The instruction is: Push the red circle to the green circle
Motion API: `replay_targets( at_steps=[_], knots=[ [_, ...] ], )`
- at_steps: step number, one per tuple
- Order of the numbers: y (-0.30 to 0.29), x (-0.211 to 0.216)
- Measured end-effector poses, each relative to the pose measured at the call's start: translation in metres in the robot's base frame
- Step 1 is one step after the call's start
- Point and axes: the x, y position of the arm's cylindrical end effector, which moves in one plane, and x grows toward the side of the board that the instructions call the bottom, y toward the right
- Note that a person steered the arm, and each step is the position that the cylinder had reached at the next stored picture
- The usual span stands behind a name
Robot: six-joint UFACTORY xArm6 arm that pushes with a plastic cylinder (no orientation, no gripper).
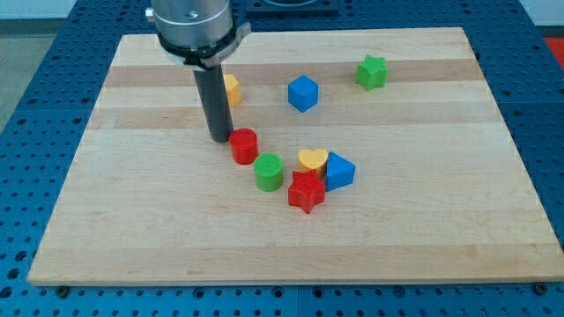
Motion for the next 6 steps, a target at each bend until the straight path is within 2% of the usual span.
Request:
replay_targets(
  at_steps=[2, 3, 4, 6],
  knots=[
    [0.028, 0.028],
    [0.029, 0.020],
    [0.004, -0.028],
    [-0.110, -0.075]
  ],
)
